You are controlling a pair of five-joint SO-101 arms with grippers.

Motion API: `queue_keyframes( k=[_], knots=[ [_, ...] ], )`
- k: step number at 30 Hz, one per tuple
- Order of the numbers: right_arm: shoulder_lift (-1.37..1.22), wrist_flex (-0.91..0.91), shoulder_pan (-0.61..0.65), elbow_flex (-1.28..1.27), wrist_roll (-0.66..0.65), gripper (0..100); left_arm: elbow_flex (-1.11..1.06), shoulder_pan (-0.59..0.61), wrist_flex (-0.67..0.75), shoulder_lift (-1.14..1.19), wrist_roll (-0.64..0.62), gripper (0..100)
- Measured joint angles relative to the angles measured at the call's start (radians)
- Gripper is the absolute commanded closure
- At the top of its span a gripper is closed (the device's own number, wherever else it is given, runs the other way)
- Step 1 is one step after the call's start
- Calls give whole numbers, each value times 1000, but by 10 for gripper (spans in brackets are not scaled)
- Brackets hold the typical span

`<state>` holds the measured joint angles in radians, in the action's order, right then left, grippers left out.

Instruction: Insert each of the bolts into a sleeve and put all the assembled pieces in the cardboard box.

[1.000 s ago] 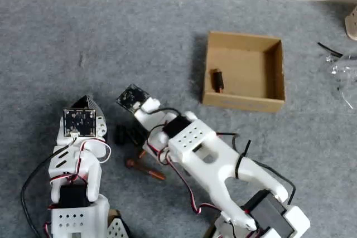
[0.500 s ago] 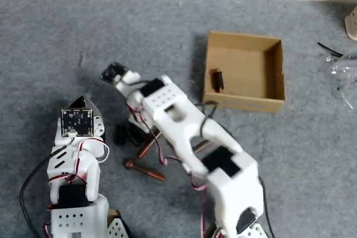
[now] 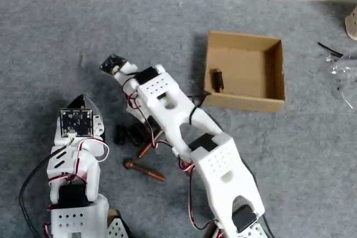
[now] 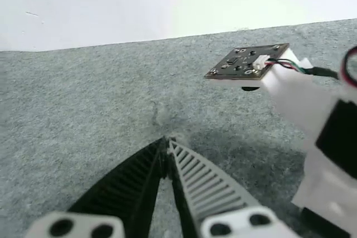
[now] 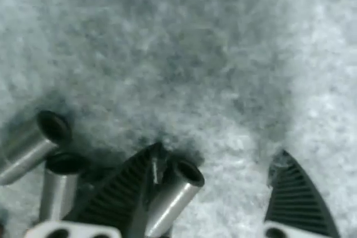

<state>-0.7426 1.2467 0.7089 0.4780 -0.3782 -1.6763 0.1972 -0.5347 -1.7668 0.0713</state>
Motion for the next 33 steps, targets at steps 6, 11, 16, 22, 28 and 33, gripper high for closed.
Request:
queue_keyframes(
  k=[6, 11, 16, 22, 28, 33],
  knots=[
    [-2, 57, -15, 11, 18, 728, 0, 0, 0, 0, 0, 992],
    [0, 106, -20, 23, 61, 728, 0, 0, 0, 0, 0, 992],
    [34, 167, -21, 21, 71, 728, 0, 0, 0, 0, 0, 992],
    [48, 175, -6, 21, 146, 728, 0, 0, 0, 0, 0, 992],
    [48, 175, -3, 21, 183, 728, 0, 0, 0, 0, 0, 992],
    [48, 175, -3, 21, 184, 735, 0, 0, 0, 0, 0, 992]
  ],
)
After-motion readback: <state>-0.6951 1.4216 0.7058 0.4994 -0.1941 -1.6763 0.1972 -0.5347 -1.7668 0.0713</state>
